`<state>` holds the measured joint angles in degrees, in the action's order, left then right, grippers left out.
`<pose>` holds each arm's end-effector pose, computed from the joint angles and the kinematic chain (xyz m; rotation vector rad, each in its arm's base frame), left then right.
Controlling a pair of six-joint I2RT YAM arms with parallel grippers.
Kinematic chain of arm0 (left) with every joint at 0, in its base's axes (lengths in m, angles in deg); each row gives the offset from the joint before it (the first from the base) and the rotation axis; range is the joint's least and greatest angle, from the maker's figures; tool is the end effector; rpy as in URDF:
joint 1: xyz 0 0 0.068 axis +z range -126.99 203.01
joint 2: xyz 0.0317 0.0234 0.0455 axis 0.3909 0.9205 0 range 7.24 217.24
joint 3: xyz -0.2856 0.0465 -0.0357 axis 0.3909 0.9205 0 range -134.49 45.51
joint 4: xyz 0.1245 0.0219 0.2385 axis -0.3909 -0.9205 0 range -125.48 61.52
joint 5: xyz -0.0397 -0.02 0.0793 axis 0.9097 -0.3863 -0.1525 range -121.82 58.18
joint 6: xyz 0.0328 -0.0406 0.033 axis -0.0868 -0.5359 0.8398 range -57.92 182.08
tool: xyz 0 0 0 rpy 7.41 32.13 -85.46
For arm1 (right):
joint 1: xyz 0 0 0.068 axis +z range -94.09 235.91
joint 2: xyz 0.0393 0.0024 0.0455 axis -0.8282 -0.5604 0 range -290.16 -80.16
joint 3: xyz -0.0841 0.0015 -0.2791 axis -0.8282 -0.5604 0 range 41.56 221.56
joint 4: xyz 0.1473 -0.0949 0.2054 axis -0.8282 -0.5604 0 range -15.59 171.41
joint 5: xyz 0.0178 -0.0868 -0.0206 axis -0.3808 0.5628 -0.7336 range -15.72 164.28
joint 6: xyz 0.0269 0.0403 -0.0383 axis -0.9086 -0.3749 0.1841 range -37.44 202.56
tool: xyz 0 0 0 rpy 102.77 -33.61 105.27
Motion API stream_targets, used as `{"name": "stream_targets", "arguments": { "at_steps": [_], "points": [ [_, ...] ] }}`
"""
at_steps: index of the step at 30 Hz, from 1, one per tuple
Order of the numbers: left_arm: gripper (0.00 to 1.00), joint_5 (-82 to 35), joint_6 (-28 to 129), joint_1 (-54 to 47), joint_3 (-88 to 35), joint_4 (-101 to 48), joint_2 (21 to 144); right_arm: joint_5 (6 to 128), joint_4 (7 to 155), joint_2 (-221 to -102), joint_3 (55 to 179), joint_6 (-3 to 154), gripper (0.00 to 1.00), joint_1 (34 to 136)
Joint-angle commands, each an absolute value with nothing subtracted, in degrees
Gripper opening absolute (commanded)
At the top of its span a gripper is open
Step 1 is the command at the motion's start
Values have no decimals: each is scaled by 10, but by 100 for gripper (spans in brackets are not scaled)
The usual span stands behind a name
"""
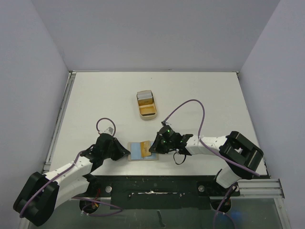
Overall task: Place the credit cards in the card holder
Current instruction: Insert the credit card into the card holder.
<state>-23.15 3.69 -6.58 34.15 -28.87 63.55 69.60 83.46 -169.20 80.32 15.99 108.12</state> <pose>0.1439 -0.0897 0.1268 -0.5564 2.4854 -0.8650 0.1833 0.2426 0.1497 0.2939 2.6683 0.9373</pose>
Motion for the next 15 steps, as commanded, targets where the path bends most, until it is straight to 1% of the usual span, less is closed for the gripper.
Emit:
{"name": "stream_targets", "arguments": {
  "at_steps": [1,15],
  "points": [
    [0,-240,35,-69,352,-282,632,697,837,-1695,808,165,0,1088],
    [0,-241,29,-69,357,-275,631,696,829,-1682,798,169,0,1093]
  ]
}}
